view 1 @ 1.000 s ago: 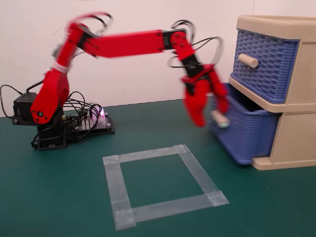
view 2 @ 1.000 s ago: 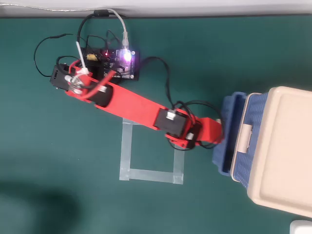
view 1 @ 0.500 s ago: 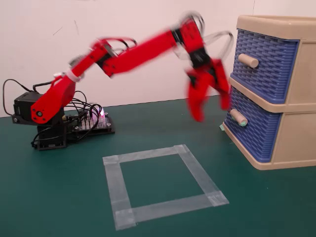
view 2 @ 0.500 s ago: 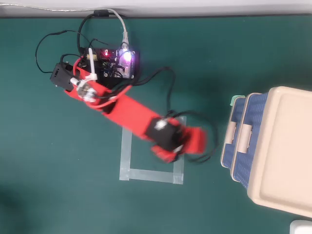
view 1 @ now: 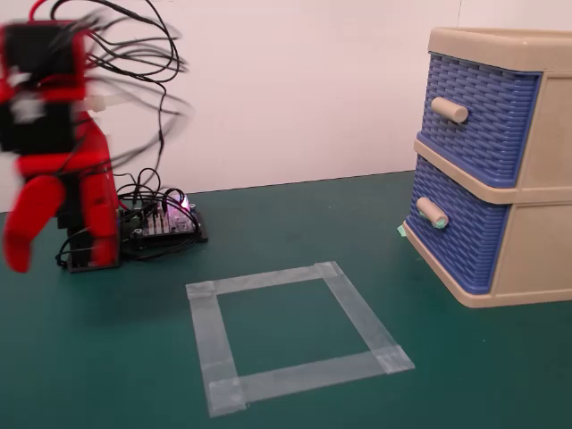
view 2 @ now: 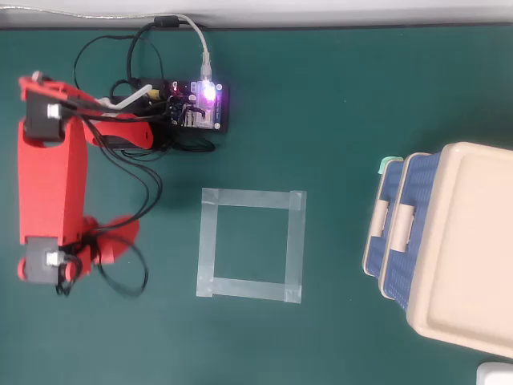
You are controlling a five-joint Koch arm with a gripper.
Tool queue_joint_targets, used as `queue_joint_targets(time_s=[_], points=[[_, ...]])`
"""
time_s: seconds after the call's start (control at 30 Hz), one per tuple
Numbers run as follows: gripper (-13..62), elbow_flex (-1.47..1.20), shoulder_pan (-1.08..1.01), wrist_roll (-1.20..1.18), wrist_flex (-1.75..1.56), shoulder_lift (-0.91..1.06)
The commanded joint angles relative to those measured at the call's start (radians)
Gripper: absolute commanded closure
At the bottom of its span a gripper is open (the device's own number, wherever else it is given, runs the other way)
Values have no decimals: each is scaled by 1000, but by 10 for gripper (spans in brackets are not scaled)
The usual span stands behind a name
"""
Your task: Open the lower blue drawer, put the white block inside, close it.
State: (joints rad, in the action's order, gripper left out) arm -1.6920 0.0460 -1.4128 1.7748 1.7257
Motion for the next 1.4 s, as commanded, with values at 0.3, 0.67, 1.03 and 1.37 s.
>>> queue_joint_targets(time_s=[0.3, 0.67, 1.03, 1.37], points=[[157, -704, -41, 81, -218, 543], [151, -807, -46, 86, -129, 627], [149, -805, -44, 86, -130, 626], [149, -805, -46, 86, -130, 626]])
